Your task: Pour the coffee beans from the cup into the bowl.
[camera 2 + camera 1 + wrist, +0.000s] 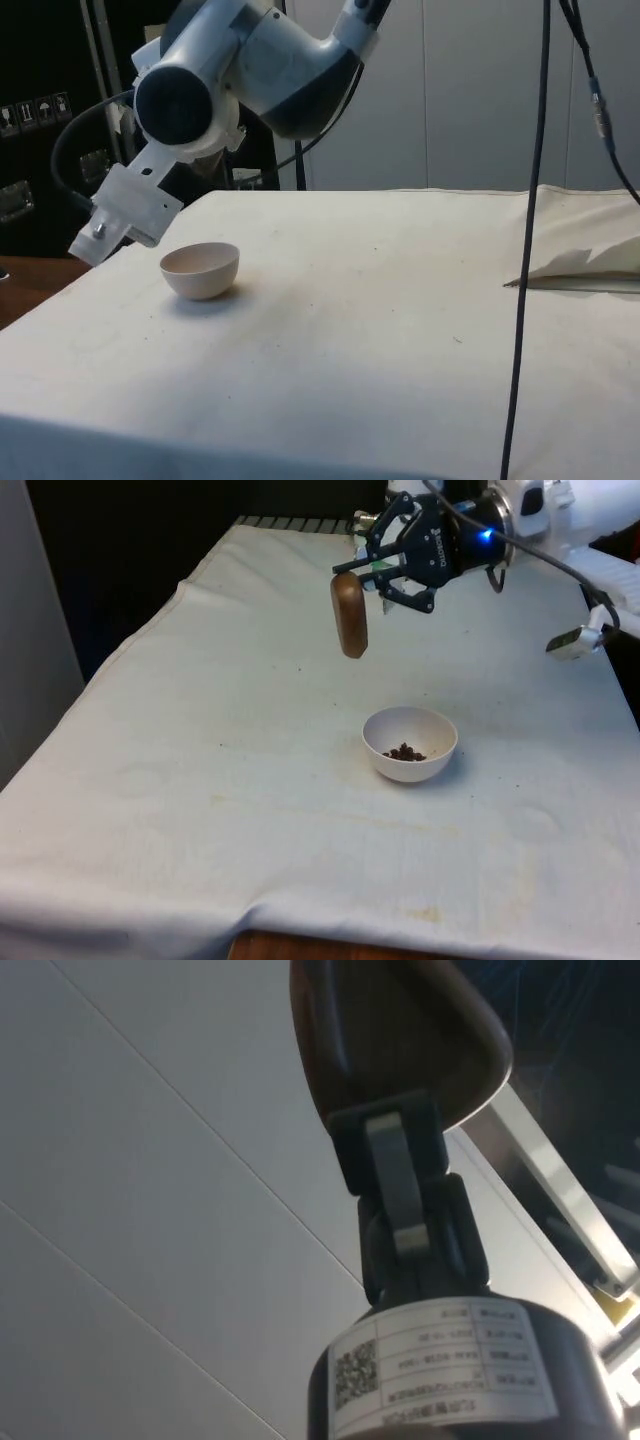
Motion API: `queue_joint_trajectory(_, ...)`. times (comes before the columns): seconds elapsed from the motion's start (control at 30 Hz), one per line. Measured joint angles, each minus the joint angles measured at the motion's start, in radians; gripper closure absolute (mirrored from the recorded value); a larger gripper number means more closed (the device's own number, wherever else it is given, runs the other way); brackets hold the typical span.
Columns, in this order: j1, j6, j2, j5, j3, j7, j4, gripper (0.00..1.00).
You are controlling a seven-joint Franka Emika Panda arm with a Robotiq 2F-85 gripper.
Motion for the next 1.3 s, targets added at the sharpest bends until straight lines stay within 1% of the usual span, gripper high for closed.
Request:
queue_joint_trajectory(0.17, -0.008, 0.028, -0.009, 0.022, -0.013, 0.003, 0.000, 1.00)
queue_joint_trajectory(0.43, -0.013, 0.054, -0.019, 0.046, -0.032, 0.003, 0.000, 1.00)
queue_joint_trajectory(0.57, -0.017, 0.078, -0.023, 0.061, -0.049, 0.003, -0.001, 1.00)
queue_joint_trajectory(0.6, -0.017, 0.078, -0.023, 0.061, -0.049, 0.003, -0.001, 1.00)
queue_joint_trajectory(0.7, -0.019, 0.094, -0.023, 0.072, -0.063, 0.002, -0.001, 1.00)
queue_joint_trajectory(0.9, -0.019, 0.103, -0.025, 0.095, -0.073, -0.004, -0.001, 1.00)
queue_joint_trajectory(1.2, -0.021, 0.122, -0.028, 0.144, -0.084, -0.016, -0.001, 1.00)
queue_joint_trajectory(1.3, -0.022, 0.138, -0.030, 0.169, -0.090, -0.021, 0.000, 1.00)
